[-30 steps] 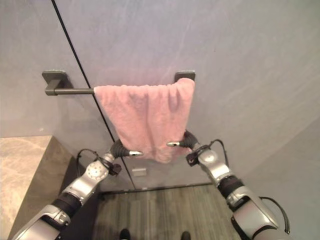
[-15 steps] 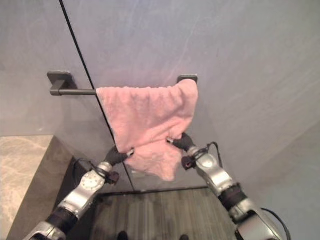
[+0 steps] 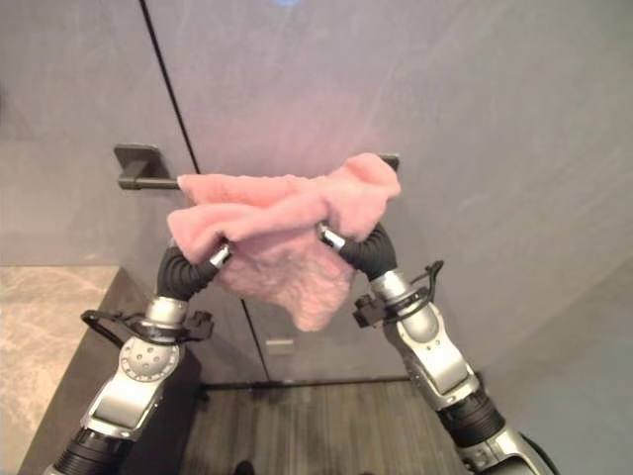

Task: Put brush and paste in cup on sink, flatten towel.

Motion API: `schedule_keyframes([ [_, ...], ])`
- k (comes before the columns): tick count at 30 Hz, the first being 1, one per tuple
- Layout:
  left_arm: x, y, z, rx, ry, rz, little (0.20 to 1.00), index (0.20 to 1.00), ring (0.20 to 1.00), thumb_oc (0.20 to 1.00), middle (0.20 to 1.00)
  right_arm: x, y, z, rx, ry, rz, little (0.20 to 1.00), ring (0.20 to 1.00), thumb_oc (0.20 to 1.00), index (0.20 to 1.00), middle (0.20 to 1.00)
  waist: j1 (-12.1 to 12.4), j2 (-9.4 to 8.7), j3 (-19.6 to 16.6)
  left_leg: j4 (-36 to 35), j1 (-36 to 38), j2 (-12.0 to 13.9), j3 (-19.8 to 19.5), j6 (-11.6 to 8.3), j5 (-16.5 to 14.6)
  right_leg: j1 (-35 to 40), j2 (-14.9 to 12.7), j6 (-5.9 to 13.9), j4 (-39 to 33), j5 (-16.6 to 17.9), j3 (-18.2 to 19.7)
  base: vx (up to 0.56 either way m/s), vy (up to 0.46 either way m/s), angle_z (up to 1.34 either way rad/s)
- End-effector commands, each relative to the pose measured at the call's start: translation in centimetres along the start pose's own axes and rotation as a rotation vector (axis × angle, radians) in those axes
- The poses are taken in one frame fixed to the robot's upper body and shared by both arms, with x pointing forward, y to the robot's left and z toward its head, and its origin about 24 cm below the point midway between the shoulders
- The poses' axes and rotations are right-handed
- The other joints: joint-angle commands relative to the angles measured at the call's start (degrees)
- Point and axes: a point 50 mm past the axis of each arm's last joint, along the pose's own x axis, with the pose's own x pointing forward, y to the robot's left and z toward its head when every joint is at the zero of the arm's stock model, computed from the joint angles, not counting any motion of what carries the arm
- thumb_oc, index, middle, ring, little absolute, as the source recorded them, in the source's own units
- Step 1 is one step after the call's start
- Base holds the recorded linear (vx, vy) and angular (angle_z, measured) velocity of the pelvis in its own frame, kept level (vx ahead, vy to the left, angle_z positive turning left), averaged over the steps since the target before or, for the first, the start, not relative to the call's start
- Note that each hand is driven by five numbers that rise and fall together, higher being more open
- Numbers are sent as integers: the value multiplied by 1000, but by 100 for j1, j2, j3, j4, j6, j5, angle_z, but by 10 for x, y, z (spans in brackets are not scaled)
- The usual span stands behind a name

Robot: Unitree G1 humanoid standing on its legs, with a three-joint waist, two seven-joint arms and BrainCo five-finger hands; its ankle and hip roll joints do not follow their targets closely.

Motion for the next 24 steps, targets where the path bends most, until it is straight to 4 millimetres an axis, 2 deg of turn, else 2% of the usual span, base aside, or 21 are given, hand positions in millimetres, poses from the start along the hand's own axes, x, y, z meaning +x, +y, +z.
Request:
schedule_keyframes([
  [1,-7,-3,-19,-67,92,49,200,200,200,200,200,17,-7,0,-60,-38,-67,200,200,200,200,200,125,-162,44,58,-26,-248,4,15,-128,140,-418,280,189,-128,-103,1,2,5],
  [2,-18,-9,-39,-63,214,55,200,200,200,200,200,14,-4,-18,-42,45,-84,200,200,200,200,200,160,-157,65,58,5,-255,-3,17,-144,175,-421,281,191,-145,-112,-18,2,5],
  [4,-26,-19,-57,-68,329,39,200,200,200,200,200,9,-4,-42,-46,158,-130,200,200,200,200,200,197,-140,70,58,-35,-274,-35,43,-112,162,-423,271,187,-118,-139,-20,1,7],
  [6,-20,-22,-54,-94,309,17,200,200,200,200,200,9,-4,-44,-49,170,-145,200,200,200,200,200,209,-118,94,58,-48,-285,-73,53,-107,174,-439,275,197,-127,-153,-8,8,9],
  [12,-18,-19,-51,-88,298,34,200,200,200,200,200,11,-6,-28,25,86,-165,200,200,200,200,200,219,-133,103,58,-48,-303,-95,61,-126,188,-480,279,207,-113,-163,5,4,8],
  [16,-5,-7,-25,-103,141,104,200,200,200,200,200,15,1,2,79,-77,-121,200,200,200,200,200,189,-144,97,58,-30,-300,-62,57,-145,173,-494,291,201,-110,-146,0,0,0],
  [22,-9,-5,-28,-80,151,120,200,200,200,200,200,12,1,1,39,-65,-124,200,200,200,200,200,176,-156,99,58,-15,-300,-24,64,-159,165,-501,297,200,-101,-124,2,1,-2],
  [23,-20,-12,-45,-92,257,104,200,200,200,200,200,7,0,-17,39,22,-151,200,200,200,200,200,161,-140,88,58,6,-313,-6,79,-170,178,-498,297,194,-98,-118,12,7,-8],
  [24,-23,-15,-50,-100,292,96,558,558,558,558,558,5,0,-23,24,55,-148,1000,1000,1000,1000,1000,164,-138,91,58,10,-316,-9,83,-170,177,-493,296,196,-100,-115,13,11,-6],
])
